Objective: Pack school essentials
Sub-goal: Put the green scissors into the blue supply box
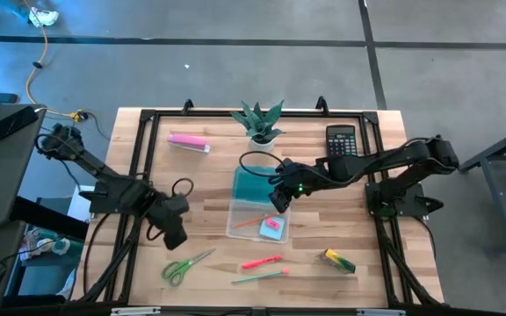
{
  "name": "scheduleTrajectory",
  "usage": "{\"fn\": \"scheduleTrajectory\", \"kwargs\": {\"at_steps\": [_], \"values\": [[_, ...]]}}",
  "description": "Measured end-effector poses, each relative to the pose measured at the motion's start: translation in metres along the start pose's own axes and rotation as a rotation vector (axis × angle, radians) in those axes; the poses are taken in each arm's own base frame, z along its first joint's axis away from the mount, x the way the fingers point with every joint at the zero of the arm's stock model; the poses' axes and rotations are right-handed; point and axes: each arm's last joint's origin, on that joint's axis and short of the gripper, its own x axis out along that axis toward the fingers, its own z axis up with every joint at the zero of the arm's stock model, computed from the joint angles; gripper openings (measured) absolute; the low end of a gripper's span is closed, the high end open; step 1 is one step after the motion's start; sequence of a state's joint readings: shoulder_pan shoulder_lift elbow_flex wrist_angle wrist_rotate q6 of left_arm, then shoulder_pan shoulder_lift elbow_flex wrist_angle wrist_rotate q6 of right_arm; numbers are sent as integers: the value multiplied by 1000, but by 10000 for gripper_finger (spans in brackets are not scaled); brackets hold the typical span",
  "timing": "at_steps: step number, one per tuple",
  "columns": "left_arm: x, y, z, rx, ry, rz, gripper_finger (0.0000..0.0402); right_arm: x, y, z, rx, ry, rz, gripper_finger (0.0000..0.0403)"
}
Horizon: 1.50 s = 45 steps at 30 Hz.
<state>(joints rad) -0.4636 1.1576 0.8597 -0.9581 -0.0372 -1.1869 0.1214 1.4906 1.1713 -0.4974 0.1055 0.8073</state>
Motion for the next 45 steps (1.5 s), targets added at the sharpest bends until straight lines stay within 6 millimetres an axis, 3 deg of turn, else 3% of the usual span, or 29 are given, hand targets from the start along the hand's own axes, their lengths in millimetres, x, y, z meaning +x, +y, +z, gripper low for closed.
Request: {"fn": "scheduleTrajectory", "kwargs": {"at_steps": [8,21,28,38,45], "values": [[16,-10,-37,-99,46,-51,204,1,-5,4,-18,2,-11,177],[54,-38,-75,-120,95,-23,204,0,-9,-2,-38,92,-19,177],[71,-48,-82,-154,116,-15,204,0,-10,-3,-65,106,-24,177],[60,-73,-80,-126,116,-40,204,0,-10,-5,-66,129,-26,177],[75,-74,-83,-157,114,27,204,0,-11,-6,-69,142,-34,177]]}}
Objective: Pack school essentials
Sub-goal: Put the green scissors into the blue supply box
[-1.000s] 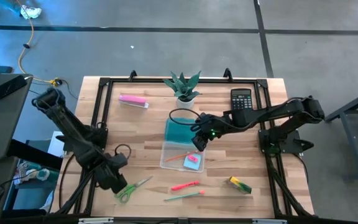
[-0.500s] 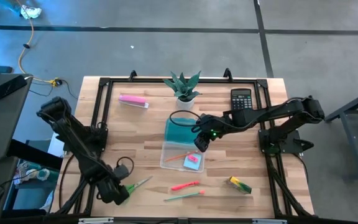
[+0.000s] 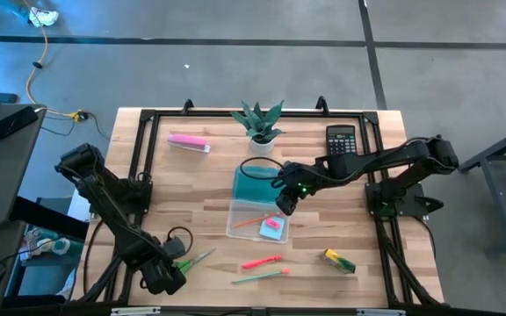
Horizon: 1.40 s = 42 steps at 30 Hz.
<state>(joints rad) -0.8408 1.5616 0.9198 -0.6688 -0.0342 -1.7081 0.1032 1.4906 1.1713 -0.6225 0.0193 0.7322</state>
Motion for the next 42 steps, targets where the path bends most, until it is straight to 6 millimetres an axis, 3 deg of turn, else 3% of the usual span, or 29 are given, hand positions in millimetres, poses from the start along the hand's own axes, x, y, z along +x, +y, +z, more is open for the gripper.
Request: {"fn": "scheduleTrajectory", "kwargs": {"at_steps": [6,17,34,42], "values": [[17,1,0,-20,-15,80,204,0,0,-2,-21,9,-9,177],[15,-12,-3,-47,-43,53,203,0,-2,-3,-49,23,-27,177],[25,-9,-8,-37,-14,106,150,0,-2,-4,-68,26,-33,177],[42,-7,-13,-27,15,166,147,0,-2,-4,-67,26,-33,177]]}}
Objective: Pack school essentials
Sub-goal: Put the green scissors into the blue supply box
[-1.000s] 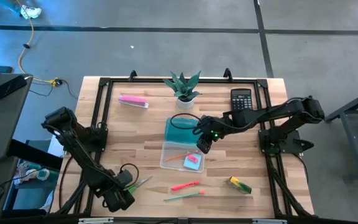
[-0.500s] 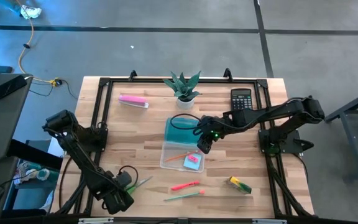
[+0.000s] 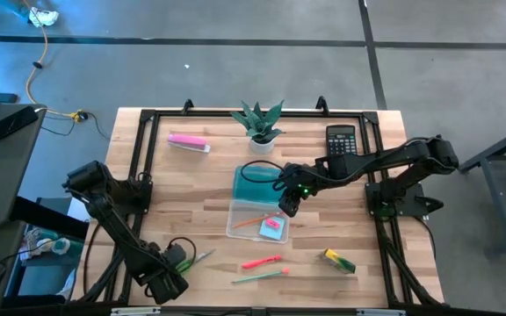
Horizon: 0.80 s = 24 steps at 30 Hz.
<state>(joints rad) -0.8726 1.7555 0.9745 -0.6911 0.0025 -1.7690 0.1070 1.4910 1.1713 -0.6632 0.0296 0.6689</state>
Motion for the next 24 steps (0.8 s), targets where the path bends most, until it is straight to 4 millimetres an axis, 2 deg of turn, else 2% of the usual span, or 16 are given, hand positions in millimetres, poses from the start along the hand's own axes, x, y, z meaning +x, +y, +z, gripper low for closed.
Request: {"fn": "scheduleTrajectory", "kwargs": {"at_steps": [8,17,24], "values": [[8,0,0,-17,13,41,132,0,0,0,3,1,-1,177],[8,3,0,-34,2,67,63,0,0,0,2,2,-1,177],[7,1,0,-34,-5,65,71,0,0,0,-1,2,-1,177]]}}
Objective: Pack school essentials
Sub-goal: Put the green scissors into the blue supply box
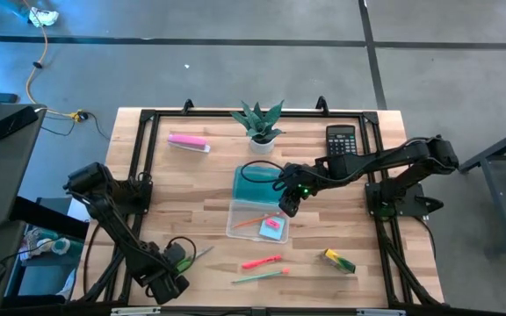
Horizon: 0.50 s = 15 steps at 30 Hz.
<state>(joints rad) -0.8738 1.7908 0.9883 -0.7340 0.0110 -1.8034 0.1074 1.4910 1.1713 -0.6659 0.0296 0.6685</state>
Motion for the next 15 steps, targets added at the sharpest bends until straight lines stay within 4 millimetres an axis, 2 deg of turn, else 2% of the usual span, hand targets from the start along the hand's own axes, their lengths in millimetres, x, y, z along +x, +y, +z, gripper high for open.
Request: {"fn": "scheduleTrajectory", "kwargs": {"at_steps": [15], "values": [[-17,-16,1,-18,-95,-74,72,0,0,-1,-19,20,18,177]]}}
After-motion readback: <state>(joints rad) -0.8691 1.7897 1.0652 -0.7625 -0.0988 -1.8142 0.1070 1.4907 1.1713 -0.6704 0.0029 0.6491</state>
